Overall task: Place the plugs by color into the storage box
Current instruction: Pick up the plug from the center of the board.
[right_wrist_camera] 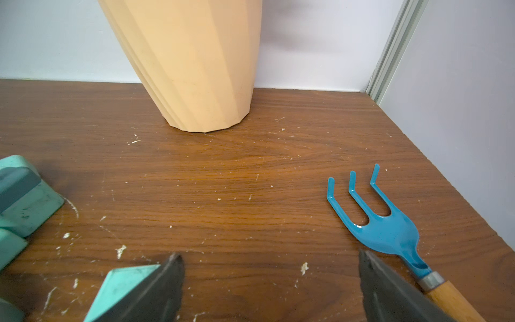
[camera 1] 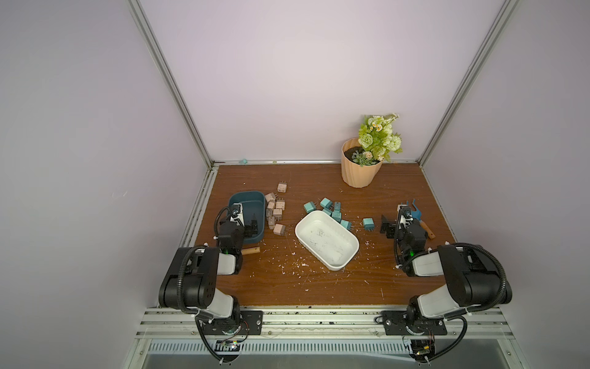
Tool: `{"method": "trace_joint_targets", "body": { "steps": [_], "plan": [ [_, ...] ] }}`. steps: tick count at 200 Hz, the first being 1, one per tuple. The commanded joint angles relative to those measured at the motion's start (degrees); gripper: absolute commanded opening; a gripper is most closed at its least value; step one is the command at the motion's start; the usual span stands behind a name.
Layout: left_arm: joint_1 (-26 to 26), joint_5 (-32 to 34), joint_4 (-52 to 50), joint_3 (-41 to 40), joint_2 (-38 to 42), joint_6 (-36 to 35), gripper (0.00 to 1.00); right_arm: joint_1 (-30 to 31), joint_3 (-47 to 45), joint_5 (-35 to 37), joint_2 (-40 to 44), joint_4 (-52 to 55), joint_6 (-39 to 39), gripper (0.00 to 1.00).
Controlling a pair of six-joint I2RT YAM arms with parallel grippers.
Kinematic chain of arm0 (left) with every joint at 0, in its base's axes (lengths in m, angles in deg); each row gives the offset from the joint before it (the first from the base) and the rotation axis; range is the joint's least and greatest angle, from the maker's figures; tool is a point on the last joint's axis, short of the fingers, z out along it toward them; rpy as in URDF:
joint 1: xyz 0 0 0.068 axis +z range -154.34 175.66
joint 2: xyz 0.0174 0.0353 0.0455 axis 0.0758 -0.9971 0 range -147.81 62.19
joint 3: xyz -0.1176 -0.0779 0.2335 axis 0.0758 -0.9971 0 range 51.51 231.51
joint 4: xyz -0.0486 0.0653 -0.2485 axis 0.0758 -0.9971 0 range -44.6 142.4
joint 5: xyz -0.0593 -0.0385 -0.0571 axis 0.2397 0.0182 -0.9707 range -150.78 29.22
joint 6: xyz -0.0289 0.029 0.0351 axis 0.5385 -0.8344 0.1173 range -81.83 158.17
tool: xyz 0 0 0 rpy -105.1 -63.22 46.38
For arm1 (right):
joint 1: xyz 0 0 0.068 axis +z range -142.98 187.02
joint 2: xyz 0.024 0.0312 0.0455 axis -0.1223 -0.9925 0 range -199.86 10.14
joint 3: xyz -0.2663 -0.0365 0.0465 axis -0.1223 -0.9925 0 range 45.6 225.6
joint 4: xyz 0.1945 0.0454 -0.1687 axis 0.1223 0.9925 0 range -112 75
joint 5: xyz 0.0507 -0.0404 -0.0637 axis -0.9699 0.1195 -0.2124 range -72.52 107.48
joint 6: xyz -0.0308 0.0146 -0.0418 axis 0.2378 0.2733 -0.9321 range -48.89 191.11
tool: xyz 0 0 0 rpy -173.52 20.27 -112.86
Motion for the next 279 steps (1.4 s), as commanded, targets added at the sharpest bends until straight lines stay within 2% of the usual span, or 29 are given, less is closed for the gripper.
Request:
{"method": "trace_joint_targets", "body": {
  "steps": [1,28,47,57,63,77,92,118,140,167,190,219,250,279],
  "plan": [
    [-0.6,0.5,2.6,0.6,0.1,-0.3,1.00,-0.1,1.4,-1.2,1.0,-3.6,-0.8,1.00],
    [-0.6,0.5,2.8,0.4,0.3,-0.3,1.00,0.1,2.2,1.2,1.7,-1.8,0.0,1.00],
    [-0.6,5.0,-3.2,3.7,1.8,2.7,1.00,0.2,2.1,1.3,2.0,-1.8,-0.1,1.00],
    [-0.6,9.6,-17.8,11.2,2.7,4.1,1.00,0.2,5.4,1.4,3.3,4.9,0.0,1.00],
    [-0.3,12.5,-27.7,17.1,2.6,7.3,1.00,0.2,10.1,1.8,4.1,14.2,0.5,0.99],
    [2.3,7.8,-45.3,28.7,0.8,10.2,0.99,0.2,20.5,2.4,3.8,31.3,2.0,0.99],
    [2.3,8.3,-54.7,36.0,0.5,12.5,0.98,0.5,26.4,1.5,3.7,40.9,2.4,1.00],
    [1.9,8.8,-68.5,44.3,1.7,17.2,0.99,2.4,30.8,3.1,6.8,52.8,4.9,1.00],
    [0.8,5.3,-82.9,50.8,0.6,20.4,0.98,4.4,34.5,1.7,8.7,64.3,8.2,0.99],
    [-6.1,1.9,-89.3,50.9,2.6,20.9,0.97,7.7,38.3,-3.2,9.3,76.3,9.8,0.95],
    [-12.9,-1.2,-94.3,52.0,2.6,26.3,0.98,10.3,40.3,-4.6,8.6,83.1,10.8,0.95],
    [-21.0,-5.4,-99.3,54.4,1.2,33.3,0.99,10.5,43.4,-3.8,4.2,88.6,11.9,0.94],
    [-26.1,-9.2,-104.2,56.1,-1.0,37.4,1.00,10.4,48.2,-6.3,-3.3,90.9,11.0,0.90],
    [-28.7,-11.3,-106.4,54.6,-1.6,39.2,1.00,10.5,52.5,-9.1,-10.1,93.4,9.4,0.85]
  ]
}}
